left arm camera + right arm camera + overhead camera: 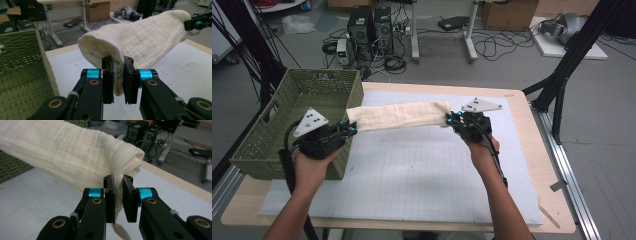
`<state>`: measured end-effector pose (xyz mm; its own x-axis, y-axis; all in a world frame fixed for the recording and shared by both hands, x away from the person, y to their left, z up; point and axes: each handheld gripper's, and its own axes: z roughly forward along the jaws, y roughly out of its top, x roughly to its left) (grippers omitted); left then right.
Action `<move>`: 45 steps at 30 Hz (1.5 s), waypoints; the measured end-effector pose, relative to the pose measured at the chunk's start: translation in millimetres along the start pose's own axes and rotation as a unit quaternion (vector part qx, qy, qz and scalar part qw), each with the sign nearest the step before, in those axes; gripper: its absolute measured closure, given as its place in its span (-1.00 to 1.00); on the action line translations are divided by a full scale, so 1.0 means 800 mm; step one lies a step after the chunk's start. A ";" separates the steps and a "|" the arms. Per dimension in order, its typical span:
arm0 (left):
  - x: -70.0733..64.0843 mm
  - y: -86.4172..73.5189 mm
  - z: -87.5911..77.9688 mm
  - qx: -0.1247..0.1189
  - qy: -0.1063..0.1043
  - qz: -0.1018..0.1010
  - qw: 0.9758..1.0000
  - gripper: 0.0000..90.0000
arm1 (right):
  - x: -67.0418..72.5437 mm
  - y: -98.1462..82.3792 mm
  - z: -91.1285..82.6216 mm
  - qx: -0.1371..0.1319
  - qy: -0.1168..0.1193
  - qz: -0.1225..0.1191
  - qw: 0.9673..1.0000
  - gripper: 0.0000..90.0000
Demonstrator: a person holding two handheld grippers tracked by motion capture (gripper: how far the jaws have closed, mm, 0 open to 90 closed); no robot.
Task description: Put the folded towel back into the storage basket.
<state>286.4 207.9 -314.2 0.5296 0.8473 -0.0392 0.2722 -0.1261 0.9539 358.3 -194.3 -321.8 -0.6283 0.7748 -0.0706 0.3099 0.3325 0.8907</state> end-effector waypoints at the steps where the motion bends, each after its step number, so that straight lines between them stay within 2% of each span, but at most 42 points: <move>1: 0.003 0.000 -0.005 -0.002 0.003 -0.001 1.000 0.78 | 0.003 0.006 0.004 -0.002 0.003 -0.003 1.000 0.83; 6: 0.023 -0.004 -0.035 -0.010 0.026 -0.006 1.000 0.78 | 0.019 0.038 0.029 -0.008 0.019 -0.026 0.999 0.83; 14: 0.051 -0.011 -0.079 -0.022 0.059 -0.012 0.998 0.78 | 0.057 0.083 0.072 -0.011 0.044 -0.063 0.997 0.83; 24: 0.083 -0.028 -0.123 -0.024 0.098 -0.023 0.995 0.78 | 0.100 0.124 0.121 -0.013 0.071 -0.097 0.993 0.83; 34: 0.115 -0.046 -0.162 -0.022 0.137 -0.041 0.989 0.78 | 0.146 0.150 0.175 -0.011 0.103 -0.113 0.988 0.83; 38: 0.127 -0.052 -0.173 -0.017 0.152 -0.046 0.987 0.78 | 0.164 0.162 0.199 -0.007 0.111 -0.129 0.985 0.83; 40: 0.133 -0.055 -0.178 -0.016 0.159 -0.049 0.986 0.78 | 0.171 0.168 0.209 -0.006 0.114 -0.127 0.985 0.83; 45: 0.147 -0.064 -0.189 -0.012 0.175 -0.058 0.983 0.78 | 0.192 0.183 0.240 0.002 0.119 -0.139 0.983 0.82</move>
<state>213.6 391.7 -322.5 0.1856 0.9815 -0.0462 0.2928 -0.0104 0.9561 444.2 76.8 -288.3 -0.8381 0.5061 -0.2037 0.1047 0.5157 0.8503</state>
